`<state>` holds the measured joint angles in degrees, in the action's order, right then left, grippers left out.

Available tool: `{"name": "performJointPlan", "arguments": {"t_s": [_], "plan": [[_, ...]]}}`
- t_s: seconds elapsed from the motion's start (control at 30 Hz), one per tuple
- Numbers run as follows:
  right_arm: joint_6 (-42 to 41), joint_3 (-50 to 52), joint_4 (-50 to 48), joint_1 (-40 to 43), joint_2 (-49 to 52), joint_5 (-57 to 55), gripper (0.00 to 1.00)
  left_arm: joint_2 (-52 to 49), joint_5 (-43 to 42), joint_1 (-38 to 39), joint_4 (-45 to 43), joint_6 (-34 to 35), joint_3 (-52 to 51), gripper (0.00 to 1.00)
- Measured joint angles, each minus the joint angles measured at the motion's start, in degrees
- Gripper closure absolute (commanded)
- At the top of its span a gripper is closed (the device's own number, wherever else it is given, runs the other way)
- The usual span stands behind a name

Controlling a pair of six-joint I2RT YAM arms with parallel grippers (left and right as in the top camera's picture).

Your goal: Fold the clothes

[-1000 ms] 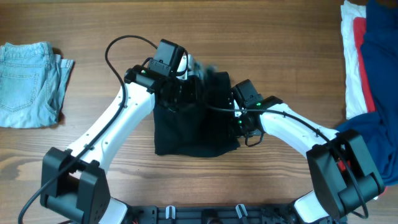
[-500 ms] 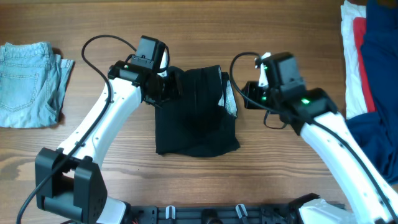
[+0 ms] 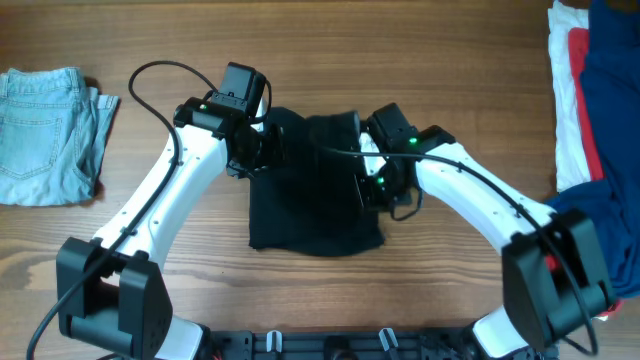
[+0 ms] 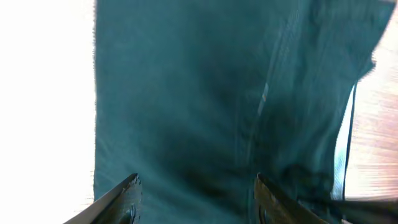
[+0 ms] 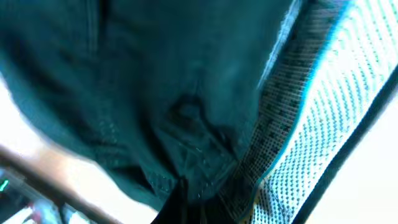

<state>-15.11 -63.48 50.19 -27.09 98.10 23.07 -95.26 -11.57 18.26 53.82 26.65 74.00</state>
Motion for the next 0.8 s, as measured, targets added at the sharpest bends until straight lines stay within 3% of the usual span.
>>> {"name": "performJointPlan", "arguments": {"t_s": [0.1, 0.23, 0.3, 0.37, 0.47, 0.53, 0.67, 0.8], "plan": [[1.64, -0.68, 7.63, 0.00, -7.74, 4.98, 0.96, 0.00, 0.61, 0.00, 0.07, 0.00, 0.00, 0.43], [2.01, -0.94, 14.32, -0.28, -10.36, 7.26, 0.95, 0.00, 1.20, 0.00, 0.28, 0.00, 0.00, 0.40], [2.03, -0.90, 14.51, -1.01, -10.36, 7.61, 0.95, 0.00, 1.09, 0.00, 2.80, 0.00, 0.09, 0.41], [2.01, -0.74, 13.11, -1.70, -10.36, 7.98, 0.95, -0.02, -1.25, 0.00, 11.30, 0.00, 0.42, 0.42], [1.07, -0.61, 6.16, -1.88, -10.34, 8.26, 0.95, -0.07, -3.32, 0.00, 19.76, -0.20, 0.55, 0.42], [-1.18, -0.57, 2.43, -1.86, -10.32, 8.39, 0.95, -0.07, -3.58, 0.00, 18.80, -0.20, 0.55, 0.47], [-3.48, -0.57, 5.03, -1.88, -10.25, 7.54, 0.94, -0.07, -4.63, 0.22, 13.79, -0.42, 0.52, 0.50], [-4.15, -0.57, 6.34, -1.88, -10.21, 4.83, 0.93, -0.09, -6.60, 7.23, 23.89, -0.42, 0.44, 0.53]]}}
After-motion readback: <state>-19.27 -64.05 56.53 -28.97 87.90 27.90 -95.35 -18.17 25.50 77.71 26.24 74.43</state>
